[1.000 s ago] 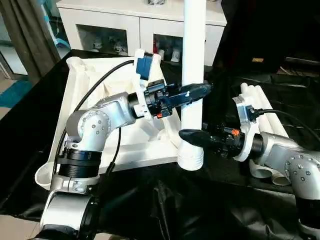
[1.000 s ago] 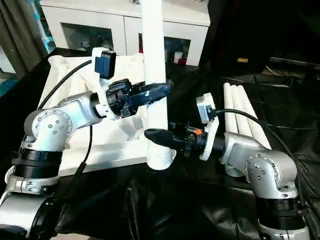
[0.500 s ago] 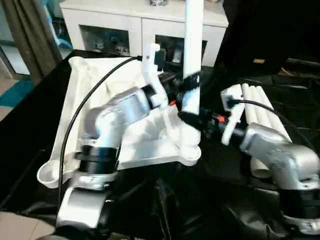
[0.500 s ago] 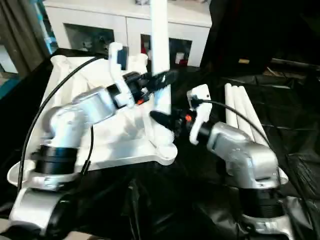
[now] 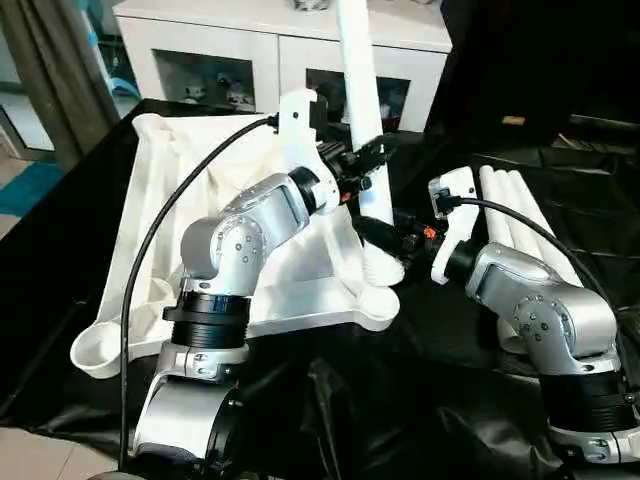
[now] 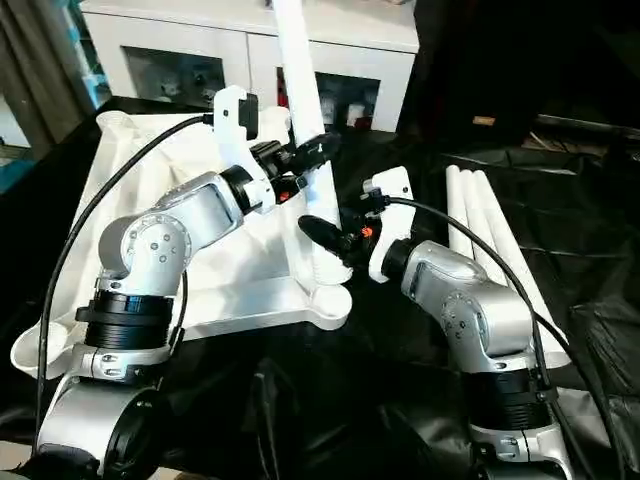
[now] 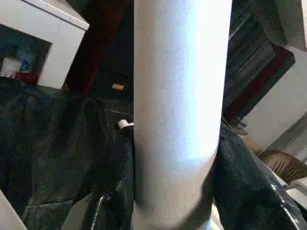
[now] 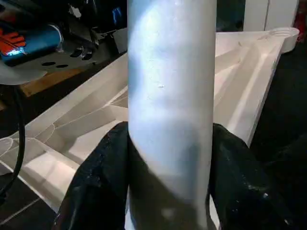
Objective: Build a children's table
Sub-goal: Pick table leg
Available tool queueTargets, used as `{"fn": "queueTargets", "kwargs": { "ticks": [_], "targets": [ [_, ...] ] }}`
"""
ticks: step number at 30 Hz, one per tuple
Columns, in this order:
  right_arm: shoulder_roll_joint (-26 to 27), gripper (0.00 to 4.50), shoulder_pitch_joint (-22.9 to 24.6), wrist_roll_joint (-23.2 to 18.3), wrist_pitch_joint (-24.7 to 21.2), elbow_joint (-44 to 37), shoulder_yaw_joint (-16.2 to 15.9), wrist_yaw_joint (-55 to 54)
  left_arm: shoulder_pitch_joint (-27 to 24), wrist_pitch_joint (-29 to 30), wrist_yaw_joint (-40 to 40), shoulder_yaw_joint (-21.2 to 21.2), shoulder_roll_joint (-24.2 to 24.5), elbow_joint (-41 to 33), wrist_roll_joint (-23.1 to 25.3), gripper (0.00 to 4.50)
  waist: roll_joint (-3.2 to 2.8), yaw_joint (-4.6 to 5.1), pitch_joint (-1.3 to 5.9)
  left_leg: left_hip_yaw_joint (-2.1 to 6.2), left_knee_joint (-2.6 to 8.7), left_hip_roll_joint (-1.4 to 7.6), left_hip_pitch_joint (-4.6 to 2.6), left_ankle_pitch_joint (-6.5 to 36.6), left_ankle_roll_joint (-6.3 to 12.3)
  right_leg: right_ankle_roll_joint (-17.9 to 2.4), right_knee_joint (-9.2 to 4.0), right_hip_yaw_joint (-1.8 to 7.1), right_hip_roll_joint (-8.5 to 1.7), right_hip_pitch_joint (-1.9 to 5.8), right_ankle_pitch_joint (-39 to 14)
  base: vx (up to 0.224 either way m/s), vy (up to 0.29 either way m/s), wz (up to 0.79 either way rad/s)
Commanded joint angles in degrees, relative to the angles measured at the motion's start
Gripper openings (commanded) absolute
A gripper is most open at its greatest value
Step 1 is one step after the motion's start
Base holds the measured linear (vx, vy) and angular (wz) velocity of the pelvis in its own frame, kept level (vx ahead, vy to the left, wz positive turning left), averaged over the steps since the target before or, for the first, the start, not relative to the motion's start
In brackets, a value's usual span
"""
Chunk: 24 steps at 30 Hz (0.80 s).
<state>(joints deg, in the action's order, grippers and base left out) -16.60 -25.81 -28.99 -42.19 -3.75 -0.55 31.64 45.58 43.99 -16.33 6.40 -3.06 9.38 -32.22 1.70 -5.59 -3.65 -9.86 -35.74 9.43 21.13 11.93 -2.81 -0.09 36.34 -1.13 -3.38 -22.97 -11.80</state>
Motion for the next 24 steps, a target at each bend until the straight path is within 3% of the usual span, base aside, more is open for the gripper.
{"fn": "queueTargets", "kwargs": {
  "ticks": [1,5,6,10,11,15,19,20,23,24],
  "targets": [
    [-0.45,2.58,-0.87,-1.3,-0.11,-0.89,0.8,0.99,-0.1,-0.34,-2.53,-0.94,0.15,-1.82,-1.09,1.87,0.74,-0.04,4.33,0.82,3.77,2.79,-0.29,-0.74,3.53,-14.69,-3.34,2.19,-4.14,3.72,2.95,0.0,0.0,0.0],
    [-2.83,2.91,0.27,-5.86,-3.14,-2.87,2.33,6.12,-1.2,-0.33,-11.17,-3.31,2.78,-3.47,-2.96,1.86,0.73,-0.2,4.27,0.8,3.82,2.85,-0.43,-0.6,4.28,-14.69,-3.31,2.16,-4.06,3.58,2.45,0.0,0.0,0.0],
    [-6.06,2.99,1.63,-8.35,-5.39,-4.51,2.44,10.72,-1.48,0.25,-17.42,-4.44,5.2,-4.1,-4.56,1.86,0.88,-0.32,4.27,0.81,3.84,2.9,-0.43,-0.57,4.34,-14.56,-3.28,2.13,-4.1,3.61,2.26,0.0,0.0,0.0],
    [-9.47,3.04,3.09,-12.41,-8.78,-6.79,3.45,15.53,-1.17,1.06,-27.53,-4.95,9.04,-4.07,-7.49,1.86,0.93,-0.55,4.1,0.7,3.93,2.88,-0.41,0.32,4.33,-14.28,-3.48,2.17,-4.26,3.58,-0.13,0.0,0.0,0.0],
    [-9.47,3.04,3.09,-12.41,-8.78,-6.79,3.45,15.53,-1.17,1.06,-27.53,-4.95,9.04,-4.07,-7.49,1.86,0.89,-0.53,4.08,0.71,3.94,2.87,-0.45,0.42,4.18,-14.26,-3.51,2.16,-4.27,3.53,-0.61,0.0,0.0,0.0],
    [-12.01,3.04,4.21,-13.64,-10.44,-8.24,2.25,17.99,-1.16,4.33,-39.29,-3.29,11.32,-5.82,-15.2,1.86,0.75,-0.56,4.13,0.71,3.96,2.92,-0.57,0.23,3.63,-14.87,-3.3,2.12,-4.28,3.43,-0.73,0.0,0.0,0.0],
    [-12.17,2.87,4.49,-14.05,-10.77,-8.57,1.83,18.01,-1.08,5.85,-41.13,-3.36,11.53,-6.67,-17.87,1.86,0.75,-0.48,4.09,0.68,3.96,3.0,-0.5,1.01,3.29,-15.42,-3.41,2.14,-4.37,3.37,-1.26,0.0,0.0,0.0],
    [-11.96,2.77,4.51,-14.24,-10.93,-8.57,1.75,17.9,-1.0,5.86,-41.05,-3.5,11.24,-6.73,-18.09,1.86,0.22,-0.48,4.07,0.73,3.95,3.02,-0.54,1.21,3.05,-15.38,-3.42,2.16,-4.36,3.29,-1.52,0.0,0.0,0.0],
    [-11.4,2.7,4.67,-14.87,-11.51,-8.82,1.68,17.98,-0.89,5.47,-41.63,-4.02,10.61,-6.2,-17.84,1.86,0.49,-0.5,4.15,0.69,3.99,3.06,-0.59,1.32,2.62,-15.23,-3.48,2.19,-4.29,3.4,-1.23,0.0,0.0,0.0],
    [-11.35,2.37,4.78,-15.23,-11.65,-8.95,1.58,18.12,-0.87,5.46,-42.02,-4.1,10.48,-5.88,-17.83,1.86,0.54,-0.56,4.19,0.71,3.98,3.01,-0.51,0.61,2.66,-15.15,-3.37,2.17,-4.27,3.47,-0.17,0.0,0.0,0.0]
  ]
}}
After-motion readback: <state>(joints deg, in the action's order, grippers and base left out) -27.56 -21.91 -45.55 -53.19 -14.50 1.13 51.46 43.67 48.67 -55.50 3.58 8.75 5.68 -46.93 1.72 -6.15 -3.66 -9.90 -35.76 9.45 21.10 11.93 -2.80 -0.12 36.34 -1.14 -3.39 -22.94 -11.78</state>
